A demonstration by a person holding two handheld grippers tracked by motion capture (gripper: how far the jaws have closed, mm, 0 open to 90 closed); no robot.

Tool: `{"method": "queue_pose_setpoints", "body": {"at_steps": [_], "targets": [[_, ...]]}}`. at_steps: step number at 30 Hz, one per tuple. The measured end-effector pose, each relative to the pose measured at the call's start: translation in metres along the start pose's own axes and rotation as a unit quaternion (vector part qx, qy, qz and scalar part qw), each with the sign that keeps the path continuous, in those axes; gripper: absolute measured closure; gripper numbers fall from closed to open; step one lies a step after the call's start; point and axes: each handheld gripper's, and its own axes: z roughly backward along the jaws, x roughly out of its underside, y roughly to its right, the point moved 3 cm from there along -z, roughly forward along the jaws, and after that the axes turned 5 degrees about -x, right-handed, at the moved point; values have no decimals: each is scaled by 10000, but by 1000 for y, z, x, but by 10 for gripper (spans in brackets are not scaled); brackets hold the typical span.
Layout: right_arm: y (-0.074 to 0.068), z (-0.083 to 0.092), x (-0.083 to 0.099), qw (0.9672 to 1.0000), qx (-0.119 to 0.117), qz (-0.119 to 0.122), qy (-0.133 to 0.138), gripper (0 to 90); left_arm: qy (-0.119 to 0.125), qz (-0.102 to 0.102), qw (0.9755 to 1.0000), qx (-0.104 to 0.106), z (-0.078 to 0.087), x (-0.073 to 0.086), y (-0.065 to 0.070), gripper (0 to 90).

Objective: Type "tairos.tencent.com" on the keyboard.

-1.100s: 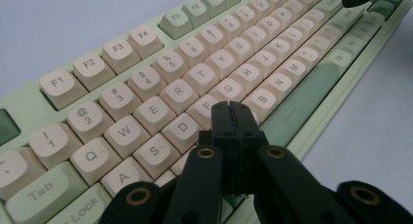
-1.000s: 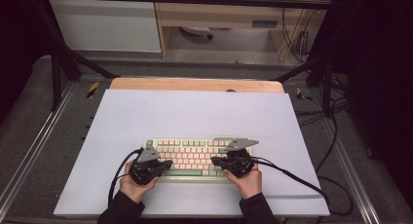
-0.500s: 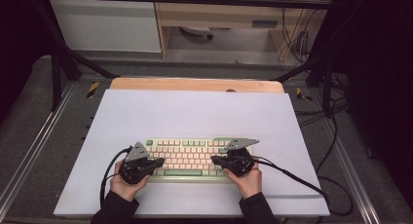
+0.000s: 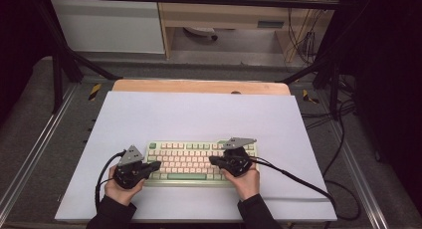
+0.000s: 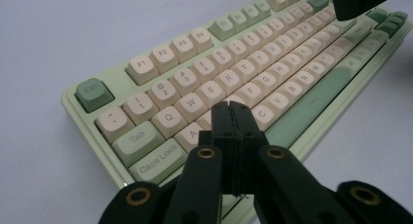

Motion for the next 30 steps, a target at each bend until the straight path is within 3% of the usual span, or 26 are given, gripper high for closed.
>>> {"method": "queue_pose_setpoints", "body": {"at_steps": [18, 30], "targets": [[5, -24, -4, 9998, 137, -119, -127, 900, 27, 55, 10000, -5, 5, 7, -7, 900], [7, -34, 0, 9995, 218, -49, -245, 900, 41, 99, 9999, 2, 5, 7, -8, 900]]}}
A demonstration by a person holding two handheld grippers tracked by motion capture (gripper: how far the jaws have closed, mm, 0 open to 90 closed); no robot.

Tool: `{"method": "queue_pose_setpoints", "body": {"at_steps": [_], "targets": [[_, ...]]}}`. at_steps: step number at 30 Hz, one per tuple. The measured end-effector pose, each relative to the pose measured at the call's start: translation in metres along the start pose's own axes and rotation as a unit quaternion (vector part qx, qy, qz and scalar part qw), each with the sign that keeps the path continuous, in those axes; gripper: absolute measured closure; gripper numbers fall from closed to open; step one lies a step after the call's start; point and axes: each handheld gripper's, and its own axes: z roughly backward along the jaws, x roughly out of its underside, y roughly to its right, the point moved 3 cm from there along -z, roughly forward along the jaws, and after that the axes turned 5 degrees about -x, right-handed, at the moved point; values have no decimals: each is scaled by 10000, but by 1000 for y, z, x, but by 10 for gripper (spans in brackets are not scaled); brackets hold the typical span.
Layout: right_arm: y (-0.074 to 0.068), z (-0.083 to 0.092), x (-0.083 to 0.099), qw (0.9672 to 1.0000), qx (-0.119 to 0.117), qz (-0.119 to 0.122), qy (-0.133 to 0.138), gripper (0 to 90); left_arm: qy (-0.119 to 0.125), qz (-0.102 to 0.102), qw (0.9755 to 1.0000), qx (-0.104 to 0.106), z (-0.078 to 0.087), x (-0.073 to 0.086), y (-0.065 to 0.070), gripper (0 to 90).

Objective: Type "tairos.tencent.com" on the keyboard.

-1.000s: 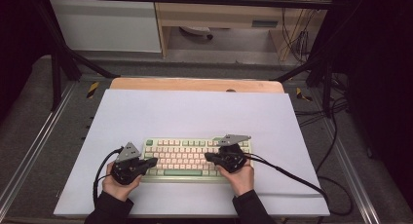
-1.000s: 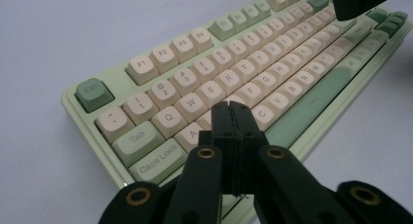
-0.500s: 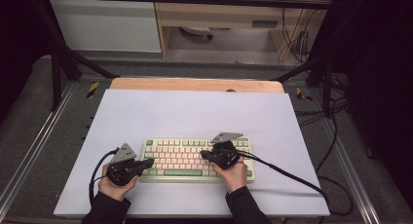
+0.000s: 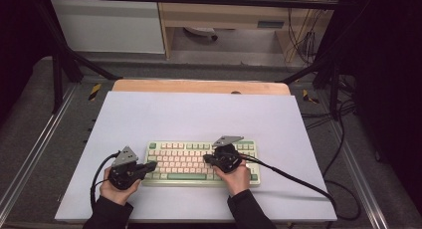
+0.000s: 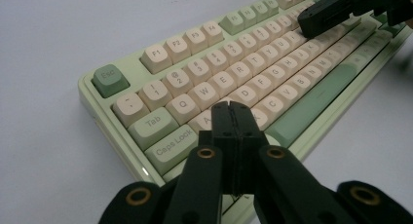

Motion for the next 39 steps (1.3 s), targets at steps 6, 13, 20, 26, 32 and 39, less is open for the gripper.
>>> {"method": "queue_pose_setpoints", "body": {"at_steps": [6, 13, 20, 26, 32, 39], "targets": [[-3, 6, -3, 9999, -58, 5, 100, 900, 14, -5, 10000, -10, 1, 0, -1, 900], [-10, 19, -6, 9997, -119, 112, 207, 900, 8, 2, 10000, -23, 0, 0, -1, 900], [-18, 22, -4, 9994, -206, 181, 229, 900, 13, -9, 10000, -14, 0, 1, 0, 900], [-24, 17, -1, 9991, -302, 222, 171, 900, 14, 6, 10000, -13, -1, 1, -1, 900], [-29, 12, 2, 9990, -374, 215, 141, 900, 13, -3, 10000, -5, -1, 1, 0, 900], [-30, 7, 4, 9988, -415, 217, 115, 900, 14, -5, 10000, -15, -1, 1, 0, 900]]}}
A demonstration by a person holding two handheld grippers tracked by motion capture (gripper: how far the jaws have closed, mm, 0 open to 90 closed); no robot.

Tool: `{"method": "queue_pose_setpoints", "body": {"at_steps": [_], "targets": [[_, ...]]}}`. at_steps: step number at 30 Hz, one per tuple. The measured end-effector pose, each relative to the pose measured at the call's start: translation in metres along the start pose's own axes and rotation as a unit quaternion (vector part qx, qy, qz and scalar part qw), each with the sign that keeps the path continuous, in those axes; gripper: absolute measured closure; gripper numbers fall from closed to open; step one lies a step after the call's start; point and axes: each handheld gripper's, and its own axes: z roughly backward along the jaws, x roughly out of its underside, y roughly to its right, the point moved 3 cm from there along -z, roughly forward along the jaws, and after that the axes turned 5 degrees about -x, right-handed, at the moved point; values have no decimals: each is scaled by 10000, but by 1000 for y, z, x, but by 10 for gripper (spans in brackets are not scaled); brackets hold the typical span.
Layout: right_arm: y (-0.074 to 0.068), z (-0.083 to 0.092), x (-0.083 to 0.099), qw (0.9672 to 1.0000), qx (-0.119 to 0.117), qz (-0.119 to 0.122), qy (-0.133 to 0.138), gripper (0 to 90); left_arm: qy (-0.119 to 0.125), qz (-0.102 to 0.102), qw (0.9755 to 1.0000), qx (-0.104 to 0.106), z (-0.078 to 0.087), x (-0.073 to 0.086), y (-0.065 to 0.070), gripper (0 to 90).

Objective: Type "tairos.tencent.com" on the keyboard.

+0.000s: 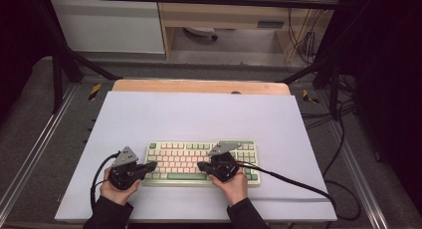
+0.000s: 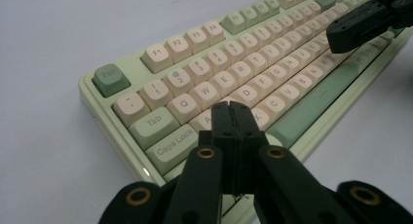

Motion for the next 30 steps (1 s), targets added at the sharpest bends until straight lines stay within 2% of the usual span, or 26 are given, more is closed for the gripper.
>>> {"method": "queue_pose_setpoints", "body": {"at_steps": [21, 25, 30], "targets": [[-3, -9, 8, 10000, -30, 1, -93, 900, 1, -13, 10000, -9, 0, 0, 1, 900], [-3, -4, 5, 10000, -30, 60, -18, 900, 10, -5, 10000, -14, 0, 0, 0, 900], [0, 10, -2, 9999, 130, 105, 31, 900, 42, -37, 10000, 10, 2, -1, 1, 900]]}}
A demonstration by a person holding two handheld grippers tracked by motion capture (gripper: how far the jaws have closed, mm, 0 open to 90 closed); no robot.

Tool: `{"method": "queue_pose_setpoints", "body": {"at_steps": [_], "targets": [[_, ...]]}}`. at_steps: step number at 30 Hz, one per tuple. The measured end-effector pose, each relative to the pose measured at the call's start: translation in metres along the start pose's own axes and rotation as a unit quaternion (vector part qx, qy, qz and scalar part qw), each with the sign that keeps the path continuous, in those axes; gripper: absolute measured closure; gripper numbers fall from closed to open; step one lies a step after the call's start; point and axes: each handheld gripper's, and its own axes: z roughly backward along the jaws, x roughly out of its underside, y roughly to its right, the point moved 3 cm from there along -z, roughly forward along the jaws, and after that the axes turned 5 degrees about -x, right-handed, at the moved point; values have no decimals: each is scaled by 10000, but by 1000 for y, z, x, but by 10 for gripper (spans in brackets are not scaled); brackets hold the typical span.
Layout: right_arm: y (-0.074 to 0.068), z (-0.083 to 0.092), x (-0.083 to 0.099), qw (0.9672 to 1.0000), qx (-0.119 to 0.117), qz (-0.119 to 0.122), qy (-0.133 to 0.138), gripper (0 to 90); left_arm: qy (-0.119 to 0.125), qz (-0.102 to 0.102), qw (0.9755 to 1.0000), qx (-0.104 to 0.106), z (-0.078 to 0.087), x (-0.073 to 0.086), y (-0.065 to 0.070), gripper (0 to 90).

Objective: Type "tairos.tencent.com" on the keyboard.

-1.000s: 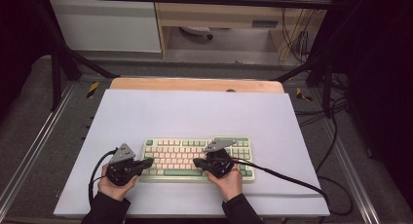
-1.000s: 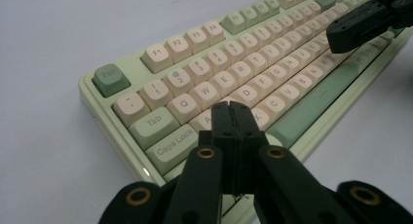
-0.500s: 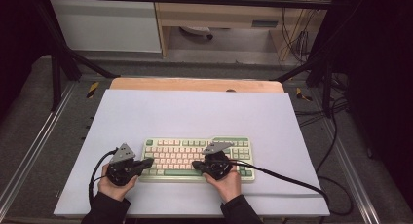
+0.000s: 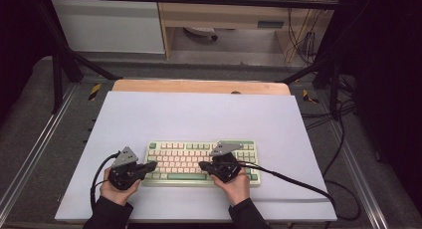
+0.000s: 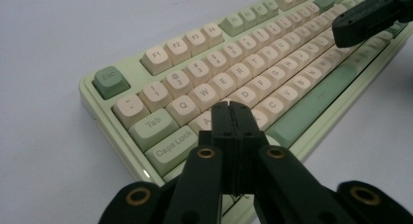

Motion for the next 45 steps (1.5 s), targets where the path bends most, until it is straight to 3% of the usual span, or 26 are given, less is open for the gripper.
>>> {"method": "queue_pose_setpoints", "body": {"at_steps": [5, 10, 19, 21, 25, 30, 38, 45], "targets": [[8, 16, -2, 9999, 68, -44, 121, 872, -9, -4, 10000, 41, 0, -1, 1, 879], [19, 33, 3, 9995, 202, -95, 228, 778, -77, -29, 9999, -118, -1, -2, 0, 686], [37, 65, 16, 9984, 461, -99, 323, 430, -122, -244, 9995, -185, -1, -2, -2, 309], [43, 71, 21, 9982, 492, -105, 335, 328, -125, -258, 9994, -183, 0, -1, -3, 250], [54, 81, 33, 9981, 497, -183, 309, 216, -142, -313, 9993, -179, 3, -1, -5, 136], [64, 91, 49, 9978, 510, -370, 208, 102, -232, -384, 9988, -189, 6, 5, -11, 61], [76, 104, 80, 9967, 519, -548, 300, 56, -264, -404, 9987, -162, 7, 17, -20, 52], [79, 113, 94, 9966, 518, -573, 286, 20, -259, -329, 9990, -155, 7, 28, -23, 71]]}}
